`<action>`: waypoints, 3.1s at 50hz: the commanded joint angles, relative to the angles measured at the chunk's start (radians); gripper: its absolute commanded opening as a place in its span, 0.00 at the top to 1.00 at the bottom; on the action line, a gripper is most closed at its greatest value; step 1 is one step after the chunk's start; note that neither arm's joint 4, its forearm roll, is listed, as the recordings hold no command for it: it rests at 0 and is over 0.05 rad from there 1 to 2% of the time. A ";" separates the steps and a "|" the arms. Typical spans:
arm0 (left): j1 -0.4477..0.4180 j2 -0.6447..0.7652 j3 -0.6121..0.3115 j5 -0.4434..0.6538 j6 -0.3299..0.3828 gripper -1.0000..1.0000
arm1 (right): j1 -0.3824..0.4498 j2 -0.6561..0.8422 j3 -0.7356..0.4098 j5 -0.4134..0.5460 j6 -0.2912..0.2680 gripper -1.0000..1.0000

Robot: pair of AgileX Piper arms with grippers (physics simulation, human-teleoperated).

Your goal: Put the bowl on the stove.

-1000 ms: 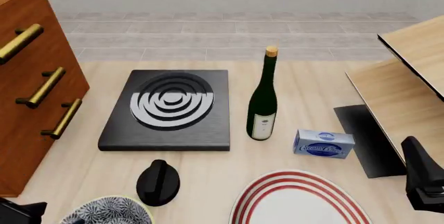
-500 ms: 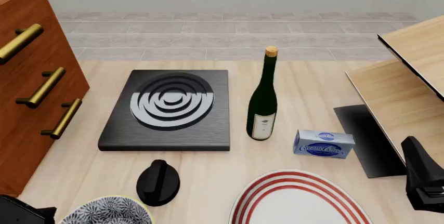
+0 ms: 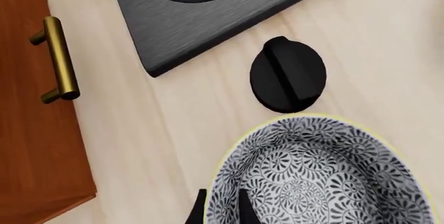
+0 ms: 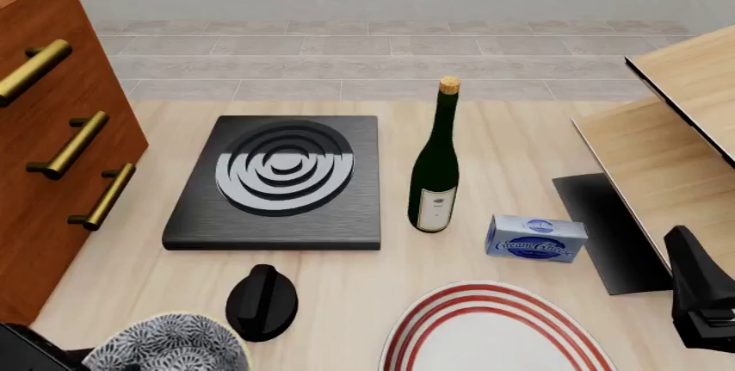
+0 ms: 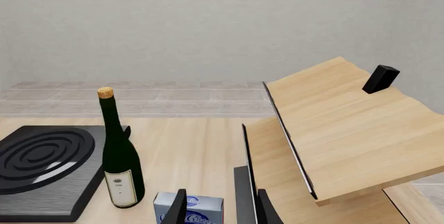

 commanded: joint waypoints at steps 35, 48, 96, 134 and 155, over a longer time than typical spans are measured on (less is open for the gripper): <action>-0.095 -0.018 -0.356 0.099 0.141 1.00 | 0.000 0.000 0.000 0.000 0.000 0.00; -0.092 -0.027 -0.496 0.117 0.112 1.00 | 0.000 0.000 0.000 0.000 0.000 0.00; -0.040 0.508 -0.548 -0.673 -0.725 1.00 | 0.000 0.000 0.000 0.000 0.000 0.00; -0.010 0.979 -0.635 -0.926 -0.959 1.00 | 0.000 0.000 0.000 0.000 0.000 0.00; 0.090 1.181 -0.890 -0.707 -0.693 1.00 | 0.000 0.000 0.000 0.000 0.000 0.00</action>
